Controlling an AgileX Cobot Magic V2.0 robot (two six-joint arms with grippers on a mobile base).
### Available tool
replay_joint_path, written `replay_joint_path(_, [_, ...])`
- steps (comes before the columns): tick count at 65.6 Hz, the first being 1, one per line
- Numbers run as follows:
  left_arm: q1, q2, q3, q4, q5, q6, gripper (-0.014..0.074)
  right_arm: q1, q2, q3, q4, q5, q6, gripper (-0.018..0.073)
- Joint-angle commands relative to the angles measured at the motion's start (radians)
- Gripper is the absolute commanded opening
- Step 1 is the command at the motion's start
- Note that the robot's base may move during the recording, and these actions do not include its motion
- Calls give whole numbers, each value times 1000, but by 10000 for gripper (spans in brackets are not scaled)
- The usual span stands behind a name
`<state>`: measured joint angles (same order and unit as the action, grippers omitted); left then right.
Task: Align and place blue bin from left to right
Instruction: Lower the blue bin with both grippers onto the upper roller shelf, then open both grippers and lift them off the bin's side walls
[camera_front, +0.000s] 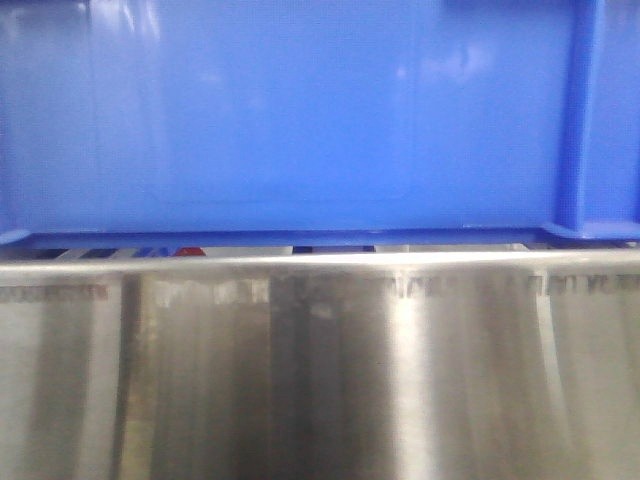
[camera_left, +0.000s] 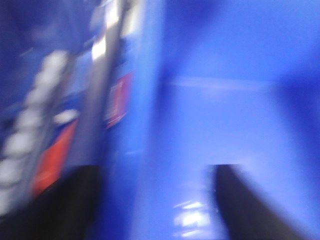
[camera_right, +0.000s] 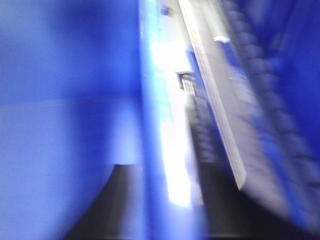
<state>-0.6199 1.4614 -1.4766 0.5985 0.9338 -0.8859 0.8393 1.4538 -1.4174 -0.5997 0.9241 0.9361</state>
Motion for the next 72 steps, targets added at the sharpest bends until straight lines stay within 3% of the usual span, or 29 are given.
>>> replay_joint_path(1, [-10,-10,-16,-4,-45,-6,523,7,-10,-21,-6,-39,3,463])
replay_joint_path(22, [-14,-12,-103,-4,22,-6,525,11,-10,-155,-6,54,-118,487])
replay_joint_path(28, [-14,-14,-135,-4,24,-3,490,23,-10,-181,-6,58,-146,482])
replay_joint_path(35, [-14,-14,-157,6,22,-3,345,35,-12,-191,-6,63,-169,381])
replay_joint_path(50, [-14,-14,-157,53,19,-3,-106,45,-12,-191,-6,48,-170,-19])
replay_joint_path(54, [-14,-14,-157,90,19,-3,-111,45,-12,-191,-6,48,-170,-85])
replay_joint_path(60, [-14,-14,-157,121,19,-3,-111,45,-12,-191,-6,32,-170,-75])
replay_joint_path(68, [-14,-14,-157,117,35,-3,-111,45,-12,-191,-6,29,-170,-75])
replay_joint_path(72, [-14,-17,-157,80,42,-3,-111,45,-17,-191,-5,29,-170,-75])
